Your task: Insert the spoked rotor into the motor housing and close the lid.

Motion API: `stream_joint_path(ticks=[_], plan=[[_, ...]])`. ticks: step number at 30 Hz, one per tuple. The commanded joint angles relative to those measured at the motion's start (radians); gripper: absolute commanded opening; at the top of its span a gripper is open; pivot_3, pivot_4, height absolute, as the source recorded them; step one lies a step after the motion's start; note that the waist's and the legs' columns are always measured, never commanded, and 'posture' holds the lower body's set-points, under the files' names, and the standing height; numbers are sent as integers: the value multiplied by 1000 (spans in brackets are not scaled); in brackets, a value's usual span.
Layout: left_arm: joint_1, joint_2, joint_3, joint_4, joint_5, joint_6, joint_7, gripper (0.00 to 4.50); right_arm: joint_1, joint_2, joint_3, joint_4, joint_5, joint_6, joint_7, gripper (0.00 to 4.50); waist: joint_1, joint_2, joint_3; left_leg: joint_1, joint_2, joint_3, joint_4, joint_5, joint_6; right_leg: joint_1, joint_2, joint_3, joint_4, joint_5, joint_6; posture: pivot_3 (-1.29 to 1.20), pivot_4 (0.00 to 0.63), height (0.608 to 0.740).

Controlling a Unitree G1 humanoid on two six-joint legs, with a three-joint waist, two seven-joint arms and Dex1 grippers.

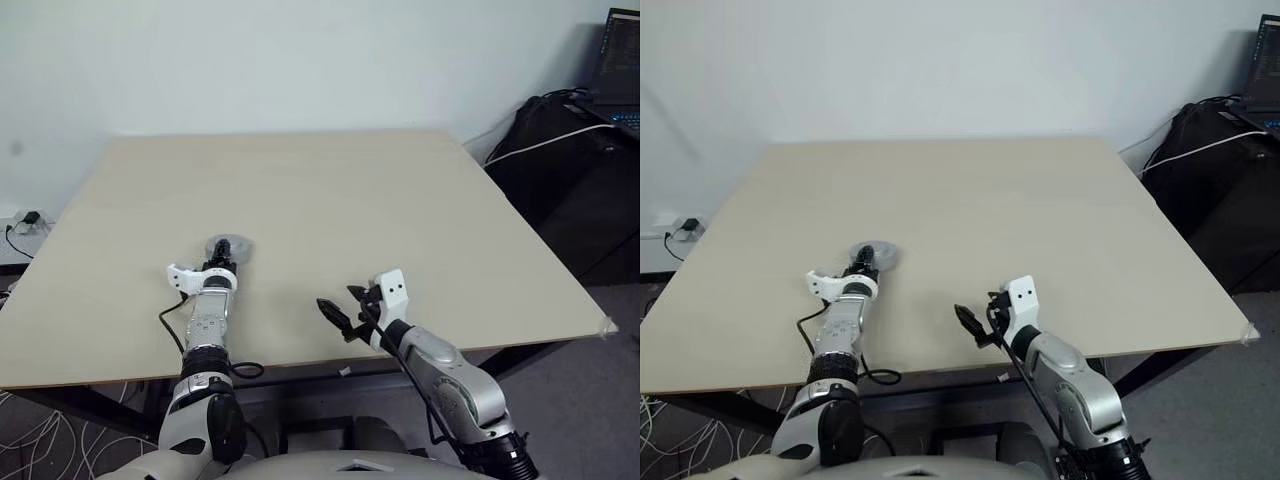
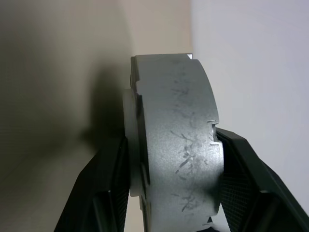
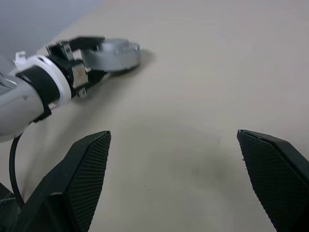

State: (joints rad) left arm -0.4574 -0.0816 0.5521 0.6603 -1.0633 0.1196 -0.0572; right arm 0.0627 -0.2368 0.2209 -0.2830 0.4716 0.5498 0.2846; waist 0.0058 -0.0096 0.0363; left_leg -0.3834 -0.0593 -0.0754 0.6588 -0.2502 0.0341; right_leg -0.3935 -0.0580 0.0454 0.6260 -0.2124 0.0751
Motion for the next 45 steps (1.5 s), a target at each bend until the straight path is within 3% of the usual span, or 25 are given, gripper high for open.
stream_joint_path(ticks=[1, 3, 10, 11, 22, 29, 35, 39, 45], plan=[[-36, -4, 4, -27, 41, -3, 26, 2087, -12, 9, -21, -31, -9, -1, 10, 4500, 1, 0, 0, 0, 0, 0, 0, 0, 0, 0, 0, 0, 0, 0, 0, 0, 0, 740], [-28, -13, 7, -40, 51, -1, 40, 2087, -14, 12, -21, -30, -13, 2, 13, 4500, 2, 0, 0, 2, 0, 0, 0, 0, 0, 0, 0, 0, 0, -2, 3, 0, 0, 740], [60, -72, -21, -171, 105, 50, 117, 4325, -19, 29, -25, -25, -26, 5, 19, 4500, 3, 0, 0, 4, 0, 0, 0, 0, 0, 0, -1, 0, 0, -3, 5, 0, 0, 740], [81, -84, -28, -202, 113, 59, 133, 4435, -18, 32, -27, -25, -27, 4, 19, 4500, 3, 0, -1, 4, 0, 0, 0, 0, 0, 1, -1, 0, 0, -3, 5, 0, 0, 740], [421, -190, -137, -597, 55, 249, 284, 4435, -23, 57, -30, -13, -38, 14, 34, 4500, -12, 0, -3, 6, 0, 1, -3, -3, -4, -1, -2, 1, 0, -2, 2, 0, 0, 740], [601, -115, -259, -819, 38, 327, 288, 4435, -14, 59, -43, -21, -35, 11, 47, 4500, -16, 5, -7, 6, 1, 1, -3, -4, -5, 0, -3, 0, 0, -4, 4, 0, 0, 740], [710, 57, -479, -919, 387, 168, 90, 4435, 27, 43, -47, -27, -90, -62, 50, 4500, -15, 5, -6, 6, 0, 2, -3, -4, -6, 1, -4, 0, -1, -4, 4, 0, 0, 740], [736, 129, -582, -864, 679, -74, -6, 4435, 71, 15, -13, 9, -261, -268, 14, 4500, -17, 8, -5, 5, 1, 2, -4, -4, -6, -2, -3, 0, -1, -4, 4, 0, 0, 740], [758, 160, -636, -743, 969, -321, 28, 4435, 141, 50, -53, 98, -378, -501, -81, 4500, -14, 10, -6, 5, 1, 3, -8, -4, -6, -3, -4, 0, -1, -6, 3, 0, 0, 740]])
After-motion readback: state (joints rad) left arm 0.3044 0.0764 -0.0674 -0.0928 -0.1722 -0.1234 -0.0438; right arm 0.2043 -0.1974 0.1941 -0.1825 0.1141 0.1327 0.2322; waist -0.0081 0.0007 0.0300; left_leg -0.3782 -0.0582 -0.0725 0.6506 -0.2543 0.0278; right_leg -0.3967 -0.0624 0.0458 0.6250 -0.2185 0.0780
